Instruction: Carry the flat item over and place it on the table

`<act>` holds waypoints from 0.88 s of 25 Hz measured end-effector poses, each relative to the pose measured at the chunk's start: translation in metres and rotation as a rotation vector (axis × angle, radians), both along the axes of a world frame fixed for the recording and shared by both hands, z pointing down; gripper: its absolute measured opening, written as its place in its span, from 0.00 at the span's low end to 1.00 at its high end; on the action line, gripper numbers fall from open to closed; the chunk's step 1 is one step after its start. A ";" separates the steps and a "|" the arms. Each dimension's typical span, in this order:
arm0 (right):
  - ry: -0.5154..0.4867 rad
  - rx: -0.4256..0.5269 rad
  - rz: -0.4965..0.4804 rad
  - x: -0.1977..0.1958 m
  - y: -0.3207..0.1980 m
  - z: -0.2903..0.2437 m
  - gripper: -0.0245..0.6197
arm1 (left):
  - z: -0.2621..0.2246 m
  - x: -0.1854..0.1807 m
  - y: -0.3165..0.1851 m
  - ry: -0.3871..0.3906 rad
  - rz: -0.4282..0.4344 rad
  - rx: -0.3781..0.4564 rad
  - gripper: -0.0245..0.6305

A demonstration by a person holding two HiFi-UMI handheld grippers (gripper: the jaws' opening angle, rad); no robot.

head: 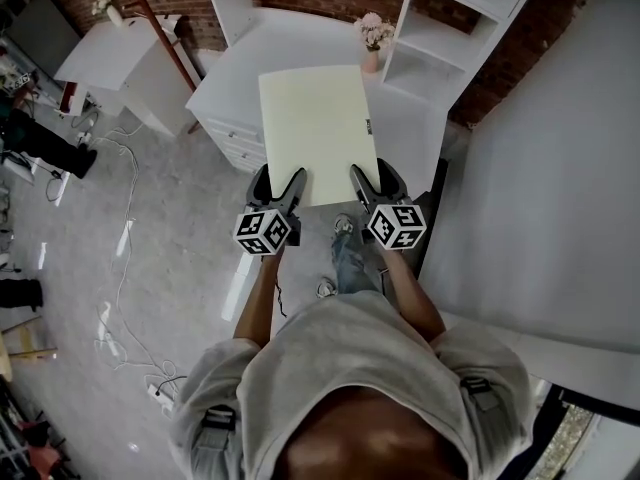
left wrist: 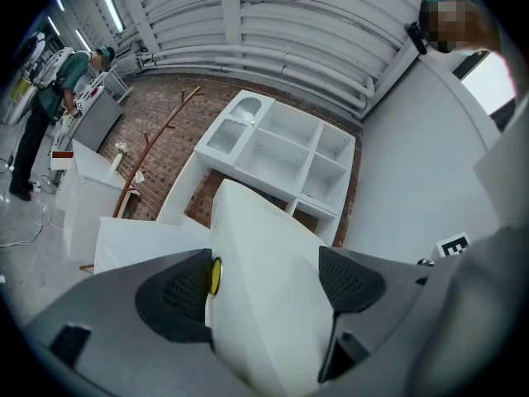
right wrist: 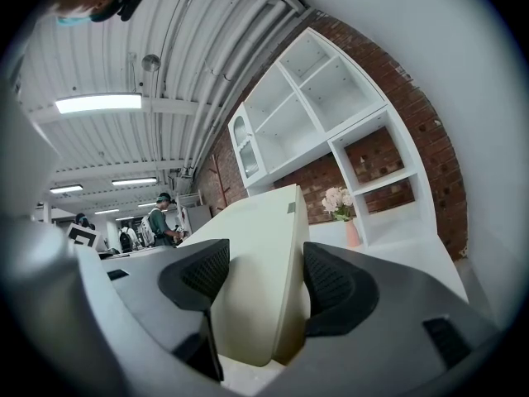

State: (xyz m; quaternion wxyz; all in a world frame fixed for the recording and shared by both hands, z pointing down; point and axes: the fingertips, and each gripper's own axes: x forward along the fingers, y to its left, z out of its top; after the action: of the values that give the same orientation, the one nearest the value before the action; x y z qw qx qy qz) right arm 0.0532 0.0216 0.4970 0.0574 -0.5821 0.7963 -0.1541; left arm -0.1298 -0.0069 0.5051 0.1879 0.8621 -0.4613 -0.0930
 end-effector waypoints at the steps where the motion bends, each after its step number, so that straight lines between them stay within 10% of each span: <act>1: 0.001 0.001 -0.004 -0.001 -0.003 0.000 0.50 | 0.000 -0.001 -0.002 0.001 -0.004 0.000 0.65; 22: -0.020 -0.015 -0.023 0.020 -0.154 0.010 0.49 | 0.006 0.019 -0.149 -0.023 -0.027 -0.021 0.65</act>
State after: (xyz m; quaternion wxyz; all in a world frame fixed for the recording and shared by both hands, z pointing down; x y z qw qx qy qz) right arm 0.0733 -0.1323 0.5066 0.0593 -0.5717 0.8012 -0.1666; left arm -0.1105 -0.1563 0.5112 0.1902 0.8548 -0.4761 -0.0807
